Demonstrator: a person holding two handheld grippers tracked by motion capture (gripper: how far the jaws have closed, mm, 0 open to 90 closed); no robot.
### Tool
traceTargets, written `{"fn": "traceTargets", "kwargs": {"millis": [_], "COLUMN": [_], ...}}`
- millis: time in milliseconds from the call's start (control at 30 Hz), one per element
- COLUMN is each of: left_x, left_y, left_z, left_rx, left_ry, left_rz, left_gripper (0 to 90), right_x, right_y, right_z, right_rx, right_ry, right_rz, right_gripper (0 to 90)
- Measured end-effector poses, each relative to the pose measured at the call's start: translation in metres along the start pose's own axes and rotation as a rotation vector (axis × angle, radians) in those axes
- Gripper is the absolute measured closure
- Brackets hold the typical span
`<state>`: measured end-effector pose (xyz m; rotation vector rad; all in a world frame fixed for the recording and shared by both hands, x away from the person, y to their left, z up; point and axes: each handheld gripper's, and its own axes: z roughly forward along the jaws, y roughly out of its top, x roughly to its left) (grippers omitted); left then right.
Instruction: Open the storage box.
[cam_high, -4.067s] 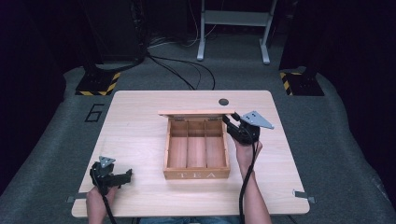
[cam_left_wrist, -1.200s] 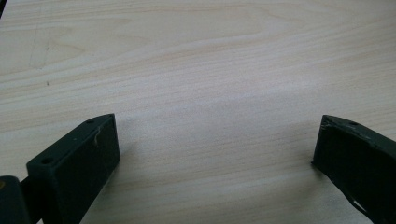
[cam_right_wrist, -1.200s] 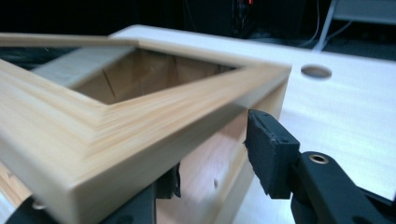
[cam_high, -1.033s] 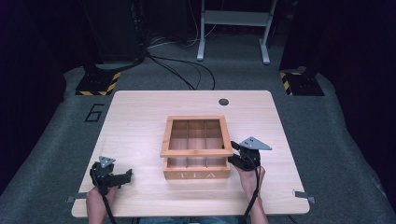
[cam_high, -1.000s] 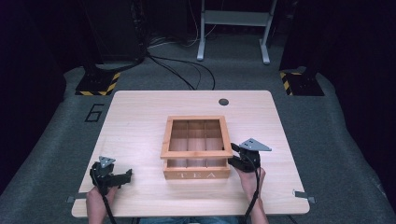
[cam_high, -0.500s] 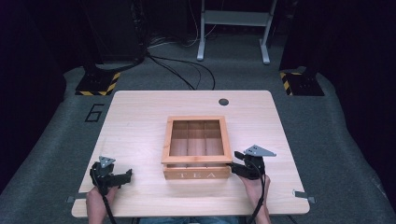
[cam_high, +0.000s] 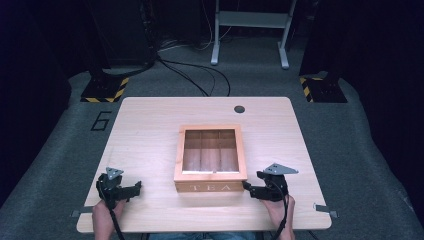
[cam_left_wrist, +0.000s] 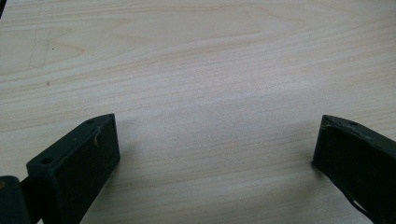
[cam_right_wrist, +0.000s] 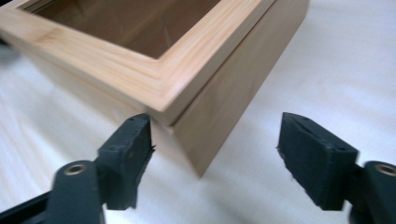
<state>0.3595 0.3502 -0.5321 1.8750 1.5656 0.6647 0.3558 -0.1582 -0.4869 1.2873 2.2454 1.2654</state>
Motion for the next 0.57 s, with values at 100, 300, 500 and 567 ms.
{"fn": "traceTargets", "kwargs": {"millis": [100,300,500,567], "left_x": [0.0,0.0,0.0,0.0], "left_y": [0.0,0.0,0.0,0.0], "left_z": [0.0,0.0,0.0,0.0], "left_rx": [-0.001,-0.005,-0.006,-0.006], "left_ry": [0.0,0.003,0.003,0.004], "left_rz": [-0.002,0.001,0.0,0.001], "left_gripper": [0.3,0.3,0.3,0.3], "right_x": [-0.003,-0.009,-0.012,-0.015], "right_y": [-0.009,-0.028,-0.035,-0.036], "right_z": [0.002,0.012,0.016,0.016], "right_rx": [-0.003,0.042,0.055,0.07], "right_ry": [0.006,-0.027,-0.1,-0.1], "right_rz": [0.014,0.018,-0.011,-0.01], "right_gripper": [23.5,14.5,8.8,6.9]}}
